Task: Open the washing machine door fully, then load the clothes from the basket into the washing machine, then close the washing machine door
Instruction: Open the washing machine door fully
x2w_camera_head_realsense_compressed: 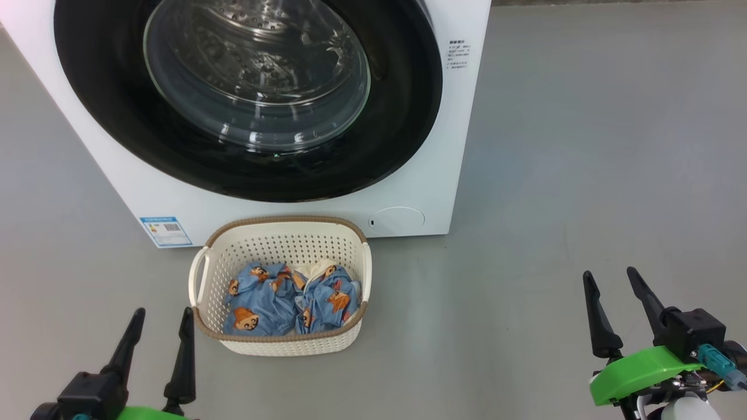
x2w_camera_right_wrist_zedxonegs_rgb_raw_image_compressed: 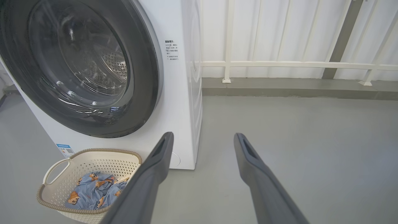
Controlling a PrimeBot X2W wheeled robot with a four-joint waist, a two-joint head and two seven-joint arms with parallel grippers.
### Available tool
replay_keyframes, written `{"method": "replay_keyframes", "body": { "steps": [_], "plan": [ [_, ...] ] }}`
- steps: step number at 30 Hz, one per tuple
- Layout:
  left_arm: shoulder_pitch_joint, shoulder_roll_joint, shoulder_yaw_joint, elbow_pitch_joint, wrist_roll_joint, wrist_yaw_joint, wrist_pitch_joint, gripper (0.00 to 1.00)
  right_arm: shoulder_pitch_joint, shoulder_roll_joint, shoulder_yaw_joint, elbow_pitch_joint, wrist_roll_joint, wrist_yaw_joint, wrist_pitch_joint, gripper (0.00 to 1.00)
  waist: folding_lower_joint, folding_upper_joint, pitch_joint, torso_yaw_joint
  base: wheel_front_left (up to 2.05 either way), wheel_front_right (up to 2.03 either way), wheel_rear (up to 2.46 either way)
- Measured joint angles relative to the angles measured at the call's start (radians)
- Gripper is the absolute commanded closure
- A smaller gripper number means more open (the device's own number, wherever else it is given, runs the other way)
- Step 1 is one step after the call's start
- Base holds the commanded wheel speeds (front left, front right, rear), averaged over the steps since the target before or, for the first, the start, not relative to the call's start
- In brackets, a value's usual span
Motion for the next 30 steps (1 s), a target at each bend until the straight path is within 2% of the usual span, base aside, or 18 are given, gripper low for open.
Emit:
{"method": "replay_keyframes", "body": {
  "steps": [4,10,19,25,26,27,28,30],
  "plan": [
    [-0.001,-0.002,0.002,-0.004,0.001,-0.001,0.0,0.0,-0.019,-0.006,-0.002,-0.005,0.017,0.0,0.0,0.0,0.0,0.0,0.017,0.007,0.0,0.0,0.0],
    [-0.003,-0.013,0.0,-0.004,0.003,-0.008,0.0,0.0,-0.127,-0.04,-0.001,-0.033,0.024,0.0,0.0,0.0,0.0,0.0,0.047,0.023,0.0,0.0,0.0],
    [-0.049,-0.035,-0.009,0.001,0.01,-0.021,0.0,0.0,-0.4,-0.101,0.011,-0.067,0.068,0.0,0.011,0.0,0.0,0.0,0.102,0.054,0.0,0.0,0.0],
    [-0.074,-0.042,-0.008,0.001,0.01,-0.026,0.0,0.0,-0.57,-0.112,-0.013,-0.072,0.175,0.0,0.042,0.0,0.0,0.0,0.137,0.075,0.0,0.0,0.0],
    [-0.081,-0.043,-0.008,0.001,0.01,-0.026,0.0,0.0,-0.604,-0.106,-0.031,-0.066,0.212,0.0,0.048,0.34,0.0,0.0,0.144,0.078,0.0,0.0,0.0],
    [-0.086,-0.045,-0.008,0.001,0.01,-0.027,0.0,0.0,-0.637,-0.1,-0.05,-0.057,0.255,0.0,0.058,0.74,0.0,0.0,0.151,0.082,0.0,0.0,0.0],
    [-0.09,-0.047,-0.008,0.001,0.01,-0.028,0.0,0.0,-0.667,-0.103,-0.063,-0.046,0.279,0.0,0.064,1.0,0.0,0.0,0.158,0.086,0.0,0.0,0.0],
    [-0.098,-0.054,-0.01,0.002,0.01,-0.035,0.0,0.0,-0.727,-0.088,-0.115,-0.011,0.366,0.0,0.085,1.0,0.0001,0.0,0.172,0.094,0.0,0.0,0.0]
  ]
}}
